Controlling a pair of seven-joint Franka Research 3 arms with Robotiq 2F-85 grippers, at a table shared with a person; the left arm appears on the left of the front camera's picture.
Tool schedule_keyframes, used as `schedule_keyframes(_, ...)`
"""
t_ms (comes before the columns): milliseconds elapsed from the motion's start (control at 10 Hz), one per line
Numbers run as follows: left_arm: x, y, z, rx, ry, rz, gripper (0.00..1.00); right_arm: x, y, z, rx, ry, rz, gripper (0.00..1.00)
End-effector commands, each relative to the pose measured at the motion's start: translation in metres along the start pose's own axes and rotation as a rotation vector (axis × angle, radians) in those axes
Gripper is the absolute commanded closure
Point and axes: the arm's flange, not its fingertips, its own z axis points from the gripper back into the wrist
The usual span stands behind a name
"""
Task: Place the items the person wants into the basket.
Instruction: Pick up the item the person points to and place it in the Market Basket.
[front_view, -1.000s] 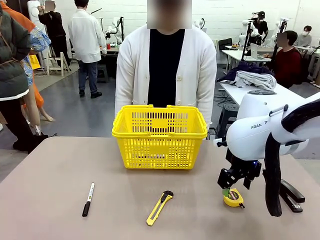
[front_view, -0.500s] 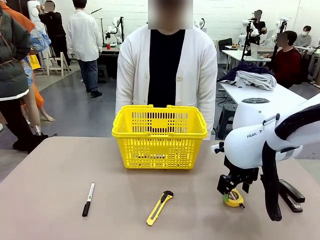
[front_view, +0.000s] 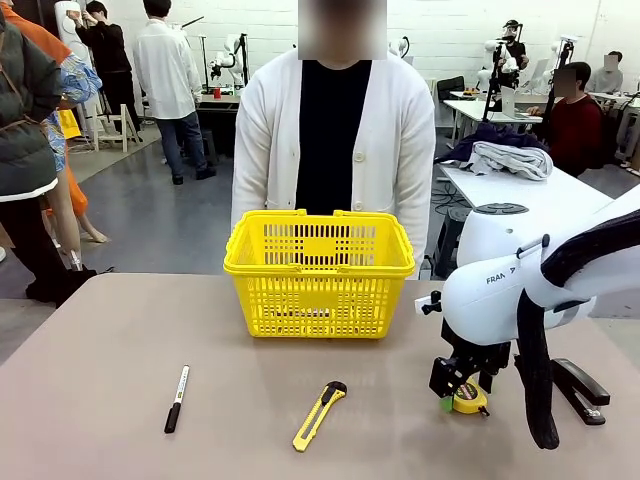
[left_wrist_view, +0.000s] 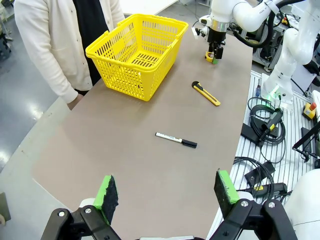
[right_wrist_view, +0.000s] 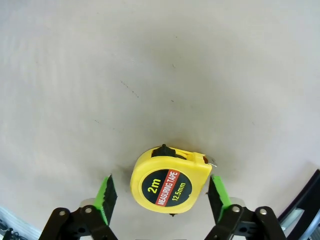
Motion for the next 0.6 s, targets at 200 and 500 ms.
schedule_keyframes(200,0.0003,-0.0002,0.0012,0.0,-0.01,-0.005,0.0,0.0034,0.0021,-0.0043,-0.025,-0.008,-0.002,0.65)
schedule_keyframes(500,0.0003,-0.0002,0.0012,0.0,-0.01,-0.005,0.0,0.0039,0.002,-0.0023,-0.026,-0.009,-0.006,1.0)
